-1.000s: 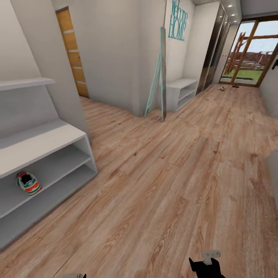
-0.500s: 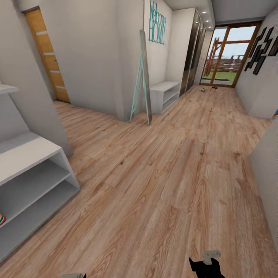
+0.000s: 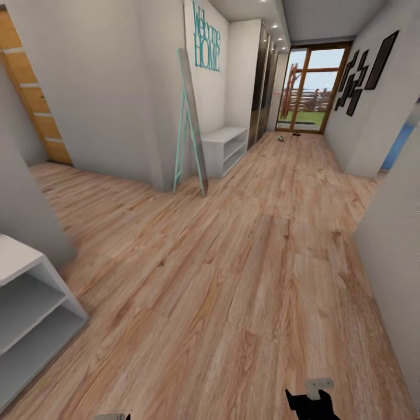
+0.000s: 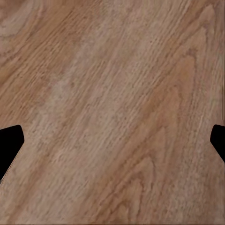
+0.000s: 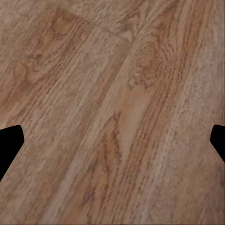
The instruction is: Pick up the two gym shoes and the two sandals from the corridor floor and place them onto the hallstand (shoe rack) in the corridor, making sure they are on the rack and not on the floor. Arrange them so the two gym shoes are next to each other and the two sandals are next to each other.
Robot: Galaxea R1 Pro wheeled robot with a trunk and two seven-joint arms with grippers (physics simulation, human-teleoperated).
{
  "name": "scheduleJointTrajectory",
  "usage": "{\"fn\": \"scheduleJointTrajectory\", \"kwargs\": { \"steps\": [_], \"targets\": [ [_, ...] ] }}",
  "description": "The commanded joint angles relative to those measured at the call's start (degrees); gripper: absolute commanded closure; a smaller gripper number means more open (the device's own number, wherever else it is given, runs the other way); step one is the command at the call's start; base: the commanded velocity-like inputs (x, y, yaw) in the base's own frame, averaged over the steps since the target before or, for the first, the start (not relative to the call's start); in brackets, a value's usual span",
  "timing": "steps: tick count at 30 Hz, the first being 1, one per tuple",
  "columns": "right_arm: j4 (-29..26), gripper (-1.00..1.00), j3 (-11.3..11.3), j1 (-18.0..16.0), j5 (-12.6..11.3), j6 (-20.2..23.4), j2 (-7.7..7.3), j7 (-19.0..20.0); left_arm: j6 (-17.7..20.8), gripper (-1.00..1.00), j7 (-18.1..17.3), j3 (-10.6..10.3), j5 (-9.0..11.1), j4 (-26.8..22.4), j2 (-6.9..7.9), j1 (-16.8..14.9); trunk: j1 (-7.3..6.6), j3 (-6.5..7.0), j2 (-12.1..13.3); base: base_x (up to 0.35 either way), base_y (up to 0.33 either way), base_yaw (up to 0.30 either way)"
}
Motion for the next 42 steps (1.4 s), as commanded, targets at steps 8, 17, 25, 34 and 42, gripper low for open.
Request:
{"fn": "scheduleJointTrajectory", "kwargs": {
  "steps": [8,17,25,34,42],
  "targets": [
    [0.08,-1.00,-0.50,-0.04,0.23,-0.17,-0.01,0.32,-0.04,-1.00,-0.63,0.20,0.87,0.03,-0.11,-0.01,0.03,0.49,-0.02,0.338,0.000,-0.237],
    [0.13,-1.00,-0.45,-0.04,0.29,-0.17,0.05,0.32,-0.04,-1.00,-0.67,0.20,1.10,0.03,-0.08,-0.01,0.03,1.09,-0.02,0.338,0.000,-0.237],
    [0.14,-1.00,-0.44,-0.04,0.30,-0.17,0.08,0.32,-0.04,-1.00,-0.66,0.20,1.13,0.03,-0.08,-0.01,0.03,1.59,-0.02,0.338,0.000,-0.241],
    [0.14,-1.00,-0.45,-0.04,0.30,-0.17,0.08,0.32,-0.04,-1.00,-0.66,0.20,1.13,0.03,-0.12,-0.01,0.03,1.75,-0.02,0.338,0.000,-0.286],
    [0.14,-1.00,-0.48,-0.04,0.30,-0.17,0.08,0.32,-0.04,-1.00,-0.66,0.20,1.13,0.03,-0.14,-0.01,0.03,1.75,-0.02,0.338,0.000,-0.299]
  ]
}}
